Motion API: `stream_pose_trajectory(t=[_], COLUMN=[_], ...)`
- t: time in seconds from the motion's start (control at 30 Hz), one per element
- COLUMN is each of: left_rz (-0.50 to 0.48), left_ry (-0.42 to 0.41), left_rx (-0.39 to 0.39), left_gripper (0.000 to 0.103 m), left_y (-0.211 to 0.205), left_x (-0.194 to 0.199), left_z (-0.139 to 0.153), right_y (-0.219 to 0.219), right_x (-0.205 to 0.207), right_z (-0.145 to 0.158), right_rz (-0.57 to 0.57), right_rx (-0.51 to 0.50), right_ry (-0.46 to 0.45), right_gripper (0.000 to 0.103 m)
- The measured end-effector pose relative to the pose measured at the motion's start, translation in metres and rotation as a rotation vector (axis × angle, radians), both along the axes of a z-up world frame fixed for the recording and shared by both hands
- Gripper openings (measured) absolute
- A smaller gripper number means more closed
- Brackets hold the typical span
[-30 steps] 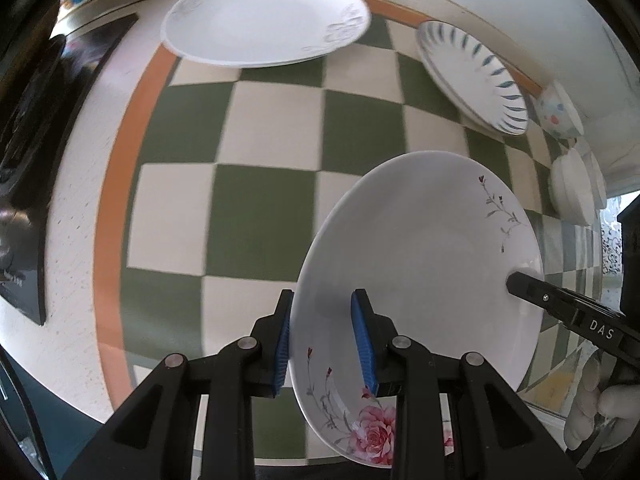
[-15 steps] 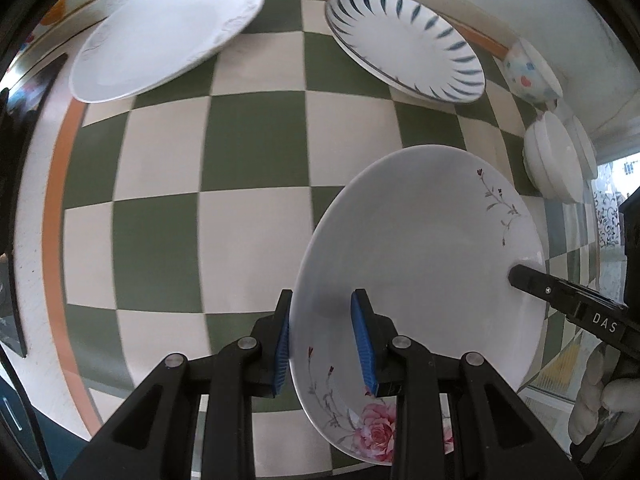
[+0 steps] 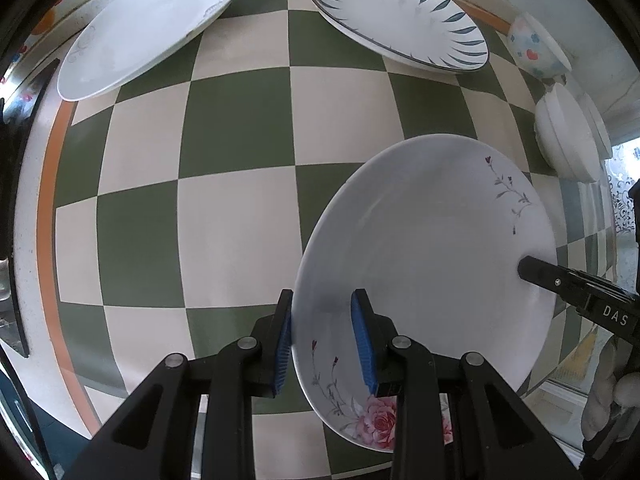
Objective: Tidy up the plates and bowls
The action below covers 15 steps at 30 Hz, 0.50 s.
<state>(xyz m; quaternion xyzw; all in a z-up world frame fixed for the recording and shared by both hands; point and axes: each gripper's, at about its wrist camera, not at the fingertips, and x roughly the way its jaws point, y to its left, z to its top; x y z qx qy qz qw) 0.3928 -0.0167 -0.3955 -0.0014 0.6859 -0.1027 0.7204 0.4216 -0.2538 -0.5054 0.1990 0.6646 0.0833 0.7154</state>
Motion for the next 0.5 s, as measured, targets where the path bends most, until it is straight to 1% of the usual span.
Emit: stream_pose_trajectory(t=[0.07,0.13,0.2,0.23,0.3,0.33,0.37,0.4,0.43,0.47,0.5], left_rz=[0.008,0.017,0.053,0.089,0.143,0.177,0.221,0.256,0.285,0.322,0.355], left_ry=[-0.013,-0.033,-0.071,-0.107,-0.153,-0.178,-0.202,-0.219,-0.233,-0.246,-0.25], left_rx=[0.003,0.021,0.019,0.025,0.021,0.022,0.028,0.019,0.009,0.012,0.017], left_gripper=[0.026,0.026,0.026,0.026,0.027,0.027,0.027,0.03,0.033,0.037,0.04], left_y=[-0.001,0.001,0.011,0.02,0.035,0.044,0.054,0.062,0.072,0.084,0.096], left_x=[0.001,-0.001,-0.001,0.0,0.003,0.006,0.012,0.017,0.023,0.032,0.041], left_z=[0.003,0.012,0.03,0.045,0.067,0.077,0.089,0.099,0.105,0.109,0.111], right_y=[0.001,-0.001,-0.005,-0.007,-0.009,-0.005,-0.001,0.004,0.015,0.023,0.032], right_x=[0.001,0.002,0.002,0.002,-0.001,-0.001,0.001,0.003,0.011,0.017,0.025], right_z=[-0.001,0.0,0.012,0.018,0.048,0.071,0.085,0.097,0.114,0.122,0.13], right_rz=[0.009,0.005,0.0,0.002,0.013,0.031,0.048,0.067,0.101,0.119,0.135], right_rx=[0.001,0.006,-0.023,-0.034,-0.063,-0.075,-0.073,-0.066,-0.046,-0.033,-0.013], right_ry=[0.009,0.027,0.014,-0.001,-0.081,-0.147,-0.19,-0.23,-0.279,-0.302,-0.322], right_gripper=[0.017,0.017,0.017,0.017,0.017,0.018,0.019,0.021,0.034,0.052,0.06])
